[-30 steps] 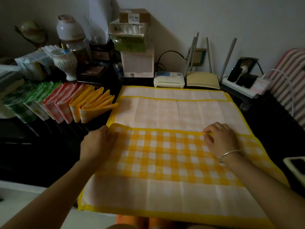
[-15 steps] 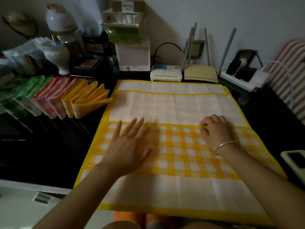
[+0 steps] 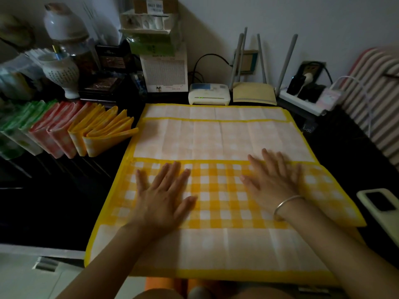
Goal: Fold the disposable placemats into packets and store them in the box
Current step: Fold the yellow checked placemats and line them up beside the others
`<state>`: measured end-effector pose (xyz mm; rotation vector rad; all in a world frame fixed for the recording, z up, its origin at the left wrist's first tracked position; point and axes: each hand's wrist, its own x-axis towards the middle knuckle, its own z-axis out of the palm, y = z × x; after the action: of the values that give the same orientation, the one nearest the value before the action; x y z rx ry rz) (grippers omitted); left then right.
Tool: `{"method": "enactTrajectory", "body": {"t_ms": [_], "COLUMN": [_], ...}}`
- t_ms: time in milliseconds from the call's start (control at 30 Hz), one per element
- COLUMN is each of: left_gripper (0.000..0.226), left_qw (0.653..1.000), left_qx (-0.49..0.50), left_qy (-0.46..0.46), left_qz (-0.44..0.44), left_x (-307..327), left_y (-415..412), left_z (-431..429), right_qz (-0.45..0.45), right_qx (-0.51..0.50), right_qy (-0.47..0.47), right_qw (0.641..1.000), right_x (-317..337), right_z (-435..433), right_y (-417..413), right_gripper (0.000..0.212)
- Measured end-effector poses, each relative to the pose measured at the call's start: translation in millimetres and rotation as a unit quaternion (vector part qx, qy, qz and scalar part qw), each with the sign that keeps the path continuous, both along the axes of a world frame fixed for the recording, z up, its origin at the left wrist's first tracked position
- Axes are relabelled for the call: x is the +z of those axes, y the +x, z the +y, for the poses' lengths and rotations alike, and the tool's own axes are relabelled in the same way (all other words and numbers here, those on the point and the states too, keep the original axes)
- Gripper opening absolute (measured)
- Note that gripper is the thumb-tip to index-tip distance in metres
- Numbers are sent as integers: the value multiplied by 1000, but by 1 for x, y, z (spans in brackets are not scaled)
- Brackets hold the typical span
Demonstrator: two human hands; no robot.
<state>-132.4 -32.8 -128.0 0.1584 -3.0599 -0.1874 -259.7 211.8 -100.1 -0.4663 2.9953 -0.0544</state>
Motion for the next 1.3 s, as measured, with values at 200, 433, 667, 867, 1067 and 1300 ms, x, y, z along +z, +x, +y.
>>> {"method": "enactTrajectory", "body": {"t_ms": [200, 433, 667, 867, 1067, 1300], "left_gripper": [80, 80, 81, 73, 103, 101], "left_qw": [1000, 993, 947, 963, 960, 965], "left_qx": [3, -61, -273, -216, -200, -194], "left_qy": [5, -103, -143, -48, -78, -127], "left_qz": [-6, -6, -86, -156, -180, -121], "left_x": [0, 24, 57, 73, 75, 64], "left_y": [-2, -11, -40, -72, -82, -78], "left_z": [-2, 4, 41, 48, 60, 69], "right_qz": [-42, -39, -63, 39, 20, 9], "right_qx": [-85, -86, -97, 58, 133, 150], "right_qy": [59, 28, -10, -57, -15, 36], "right_qw": [994, 995, 993, 996, 991, 988], "right_x": [-7, -16, 12, 33, 22, 24], "right_z": [34, 39, 27, -39, -96, -120], "right_y": [3, 4, -22, -92, -148, -168], "right_gripper": [72, 71, 78, 51, 47, 60]}}
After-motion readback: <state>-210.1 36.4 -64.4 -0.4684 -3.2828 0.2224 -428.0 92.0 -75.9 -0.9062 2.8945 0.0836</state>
